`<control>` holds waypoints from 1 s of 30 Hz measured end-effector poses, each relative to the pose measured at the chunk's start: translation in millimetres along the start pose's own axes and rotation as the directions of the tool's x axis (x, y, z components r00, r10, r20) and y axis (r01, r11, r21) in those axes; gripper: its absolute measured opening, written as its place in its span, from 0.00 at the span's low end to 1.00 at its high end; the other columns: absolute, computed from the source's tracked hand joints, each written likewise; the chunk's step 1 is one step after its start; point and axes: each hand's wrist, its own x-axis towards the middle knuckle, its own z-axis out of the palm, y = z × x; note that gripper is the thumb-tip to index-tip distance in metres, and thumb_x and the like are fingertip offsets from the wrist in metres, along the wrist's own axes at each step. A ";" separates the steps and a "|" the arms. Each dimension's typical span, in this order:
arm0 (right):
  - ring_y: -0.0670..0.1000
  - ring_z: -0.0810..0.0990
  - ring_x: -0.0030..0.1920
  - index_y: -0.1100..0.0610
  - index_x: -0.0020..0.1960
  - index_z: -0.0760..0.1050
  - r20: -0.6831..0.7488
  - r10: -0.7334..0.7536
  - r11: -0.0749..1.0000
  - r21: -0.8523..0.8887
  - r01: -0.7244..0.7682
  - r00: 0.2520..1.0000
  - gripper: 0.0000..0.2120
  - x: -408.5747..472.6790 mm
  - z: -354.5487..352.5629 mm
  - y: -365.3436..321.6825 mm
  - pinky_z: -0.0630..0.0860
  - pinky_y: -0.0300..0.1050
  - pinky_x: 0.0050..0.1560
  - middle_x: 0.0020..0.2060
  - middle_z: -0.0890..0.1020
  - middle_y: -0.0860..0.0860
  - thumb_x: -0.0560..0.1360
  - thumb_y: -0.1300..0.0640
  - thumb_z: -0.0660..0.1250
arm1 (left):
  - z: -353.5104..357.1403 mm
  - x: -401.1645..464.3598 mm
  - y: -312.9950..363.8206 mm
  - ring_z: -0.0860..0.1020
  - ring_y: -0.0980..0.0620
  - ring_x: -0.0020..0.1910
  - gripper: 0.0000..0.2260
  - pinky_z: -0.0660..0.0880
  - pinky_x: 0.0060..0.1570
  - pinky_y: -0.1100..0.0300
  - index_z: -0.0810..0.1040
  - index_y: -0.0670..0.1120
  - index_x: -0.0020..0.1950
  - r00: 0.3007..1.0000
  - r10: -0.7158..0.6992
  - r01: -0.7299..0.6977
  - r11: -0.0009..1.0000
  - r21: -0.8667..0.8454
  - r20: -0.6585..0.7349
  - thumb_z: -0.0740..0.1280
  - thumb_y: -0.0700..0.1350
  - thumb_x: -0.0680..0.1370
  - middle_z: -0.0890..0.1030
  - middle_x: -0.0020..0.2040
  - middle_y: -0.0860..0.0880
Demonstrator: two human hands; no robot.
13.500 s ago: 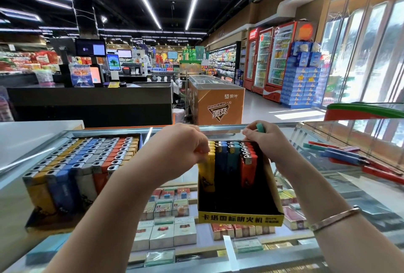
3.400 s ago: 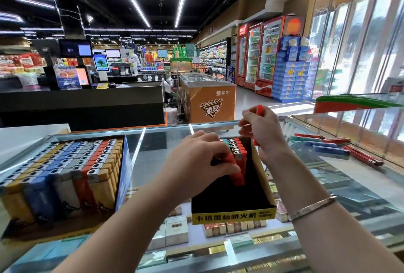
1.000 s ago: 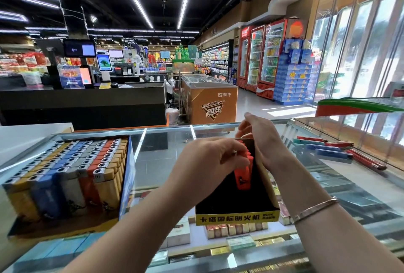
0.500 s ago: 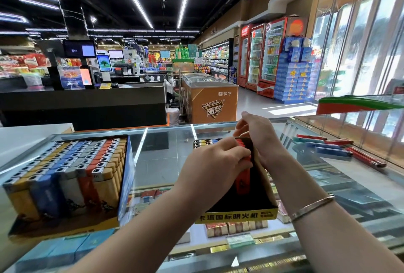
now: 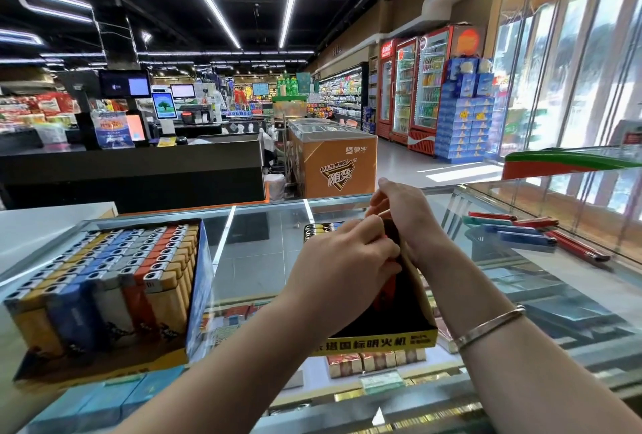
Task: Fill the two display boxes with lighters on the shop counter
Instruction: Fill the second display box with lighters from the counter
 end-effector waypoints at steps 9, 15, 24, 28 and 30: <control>0.48 0.73 0.29 0.61 0.34 0.72 0.077 0.009 0.998 -0.066 -0.004 0.997 0.17 0.8 -3.6 1.5 0.70 0.33 0.22 0.29 0.76 0.54 0.79 0.54 0.59 | -1.0 -8.6 -36.7 0.61 0.54 0.66 0.25 0.59 0.65 0.53 0.69 0.59 0.68 0.934 -0.277 0.327 0.919 -0.222 0.226 0.70 0.53 0.71 0.70 0.65 0.56; 0.48 0.71 0.31 0.60 0.33 0.71 0.068 0.047 0.993 -0.110 -0.040 0.997 0.16 3.3 -7.1 4.9 0.66 0.29 0.19 0.30 0.73 0.54 0.78 0.56 0.59 | -4.9 -5.3 -52.7 0.60 0.52 0.64 0.42 0.72 0.52 0.66 0.52 0.62 0.68 0.709 -0.385 0.705 0.358 -0.612 0.591 0.71 0.32 0.68 0.51 0.73 0.50; 0.49 0.71 0.31 0.59 0.33 0.72 -0.179 0.063 0.982 -0.162 -0.093 0.982 0.12 12.7 -30.0 12.2 0.65 0.40 0.30 0.31 0.75 0.54 0.75 0.59 0.60 | 17.2 -12.9 -47.3 0.78 0.42 0.51 0.48 0.79 0.42 0.58 0.48 0.64 0.70 0.676 -0.318 0.717 0.074 -0.693 0.665 0.62 0.22 0.66 0.68 0.59 0.44; 0.54 0.73 0.31 0.64 0.35 0.75 -0.319 -0.035 0.945 -0.318 -0.073 0.947 0.12 22.5 -57.9 20.6 0.70 0.47 0.34 0.29 0.76 0.57 0.73 0.61 0.58 | 31.1 -11.3 -41.4 0.79 0.41 0.51 0.52 0.80 0.41 0.57 0.39 0.64 0.73 0.667 -0.345 0.707 0.013 -0.707 0.660 0.64 0.24 0.68 0.67 0.57 0.46; 0.58 0.76 0.37 0.67 0.41 0.77 -0.347 -0.145 0.840 -0.538 -0.071 0.926 0.12 29.3 -80.7 23.2 0.73 0.53 0.41 0.35 0.78 0.62 0.74 0.61 0.58 | 36.4 -11.5 -37.3 0.81 0.44 0.45 0.52 0.79 0.38 0.58 0.38 0.63 0.73 0.663 -0.365 0.702 -0.002 -0.712 0.654 0.65 0.25 0.68 0.70 0.53 0.48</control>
